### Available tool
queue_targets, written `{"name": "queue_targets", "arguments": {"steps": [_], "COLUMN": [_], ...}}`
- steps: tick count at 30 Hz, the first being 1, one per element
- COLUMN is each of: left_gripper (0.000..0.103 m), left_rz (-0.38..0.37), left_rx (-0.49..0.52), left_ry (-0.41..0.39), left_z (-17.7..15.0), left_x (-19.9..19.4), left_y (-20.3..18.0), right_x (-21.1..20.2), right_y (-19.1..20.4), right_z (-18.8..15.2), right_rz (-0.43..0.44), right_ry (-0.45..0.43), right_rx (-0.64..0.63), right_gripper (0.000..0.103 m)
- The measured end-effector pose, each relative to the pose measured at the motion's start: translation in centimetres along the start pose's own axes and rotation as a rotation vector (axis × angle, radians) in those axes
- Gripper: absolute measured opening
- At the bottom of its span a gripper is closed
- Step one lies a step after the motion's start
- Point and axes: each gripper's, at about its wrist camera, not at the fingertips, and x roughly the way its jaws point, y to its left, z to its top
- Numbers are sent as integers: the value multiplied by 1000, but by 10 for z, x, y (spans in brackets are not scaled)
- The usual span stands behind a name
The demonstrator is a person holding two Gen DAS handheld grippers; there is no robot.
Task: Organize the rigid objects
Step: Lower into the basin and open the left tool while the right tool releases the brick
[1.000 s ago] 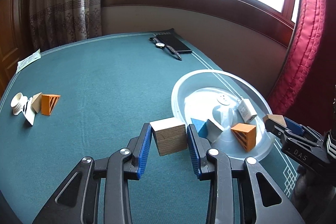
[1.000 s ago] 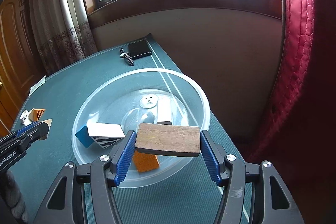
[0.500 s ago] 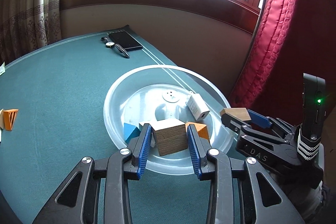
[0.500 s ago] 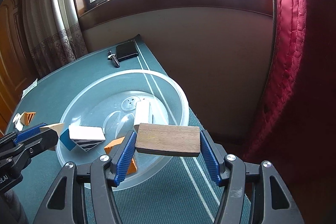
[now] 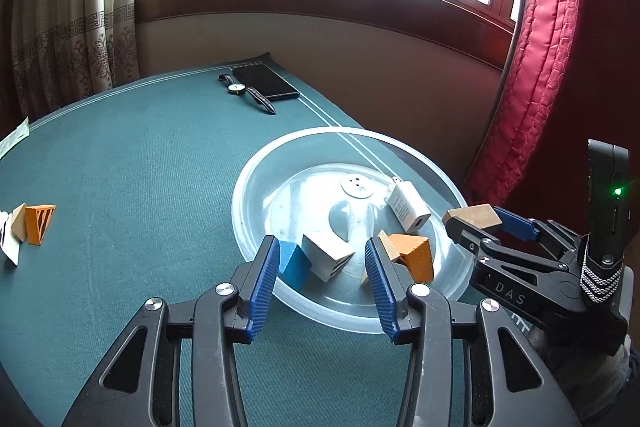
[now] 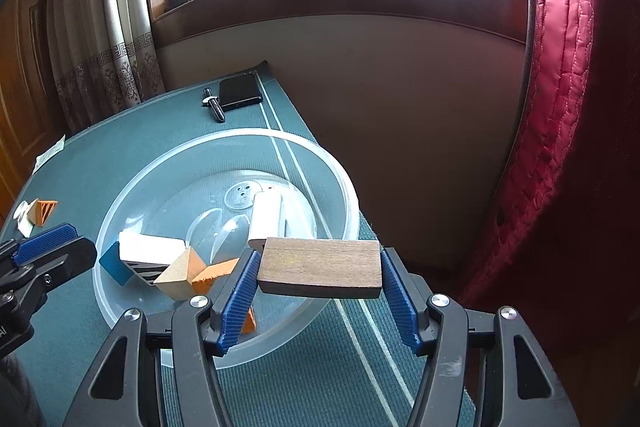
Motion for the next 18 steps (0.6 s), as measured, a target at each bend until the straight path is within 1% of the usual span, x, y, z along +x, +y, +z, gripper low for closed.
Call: {"name": "queue_targets", "arguments": {"steps": [4, 9, 10, 12, 15, 18], "left_gripper": [51, 52, 52, 52, 53, 53], "left_rz": [17, 38, 42, 48, 56, 62], "left_rx": [-21, -45, -50, -59, -70, -75], "left_ry": [-9, -17, -18, -21, -23, -26], "left_z": [0, -1, -1, -2, -2, -3], "left_x": [-3, -7, -7, -9, -10, -12], "left_y": [7, 18, 20, 24, 28, 31], "right_x": [3, 9, 10, 12, 12, 10], "right_y": [8, 15, 15, 13, 9, 10], "right_z": [1, 3, 4, 6, 7, 6], "right_rz": [1, 18, 28, 44, 58, 50], "right_ry": [0, 3, 6, 14, 21, 14], "right_rx": [-48, -88, -88, -78, -49, -46], "right_gripper": [64, 65, 65, 70, 70, 70]}}
